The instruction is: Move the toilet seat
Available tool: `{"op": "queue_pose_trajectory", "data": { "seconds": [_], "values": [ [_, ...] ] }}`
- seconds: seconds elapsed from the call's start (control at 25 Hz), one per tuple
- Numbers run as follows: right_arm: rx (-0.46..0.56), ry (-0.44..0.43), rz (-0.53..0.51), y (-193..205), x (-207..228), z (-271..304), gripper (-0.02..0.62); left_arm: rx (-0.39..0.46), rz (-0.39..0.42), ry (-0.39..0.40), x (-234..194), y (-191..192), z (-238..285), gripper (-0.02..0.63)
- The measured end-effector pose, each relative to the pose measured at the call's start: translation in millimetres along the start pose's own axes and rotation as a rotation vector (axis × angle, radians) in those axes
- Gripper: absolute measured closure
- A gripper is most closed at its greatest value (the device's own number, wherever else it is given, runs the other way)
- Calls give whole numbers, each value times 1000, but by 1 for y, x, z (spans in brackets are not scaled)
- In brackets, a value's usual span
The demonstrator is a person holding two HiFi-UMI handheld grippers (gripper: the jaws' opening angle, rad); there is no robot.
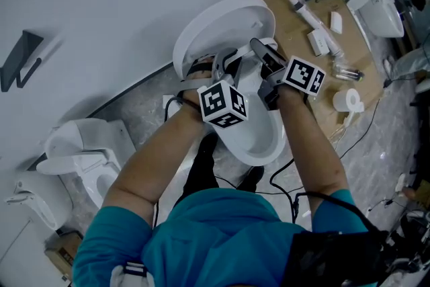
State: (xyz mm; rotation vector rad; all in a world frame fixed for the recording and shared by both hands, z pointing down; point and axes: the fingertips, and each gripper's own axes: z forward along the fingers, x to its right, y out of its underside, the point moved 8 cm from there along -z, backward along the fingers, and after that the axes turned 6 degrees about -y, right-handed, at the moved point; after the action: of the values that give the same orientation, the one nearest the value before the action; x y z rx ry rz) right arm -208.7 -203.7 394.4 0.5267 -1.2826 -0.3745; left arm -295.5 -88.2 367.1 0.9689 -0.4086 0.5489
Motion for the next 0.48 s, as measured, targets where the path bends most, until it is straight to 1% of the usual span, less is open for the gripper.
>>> {"op": "queue_pose_trajectory", "data": {
  "seconds": [0.2,0.48],
  "values": [
    [-3,-3,-3,-4,1,10,388,-22,32,-37,-6,3,7,529],
    [0,-11,-13,-6,3,21,388,-40,60,-69,-13,8,14,535]
  ]
}}
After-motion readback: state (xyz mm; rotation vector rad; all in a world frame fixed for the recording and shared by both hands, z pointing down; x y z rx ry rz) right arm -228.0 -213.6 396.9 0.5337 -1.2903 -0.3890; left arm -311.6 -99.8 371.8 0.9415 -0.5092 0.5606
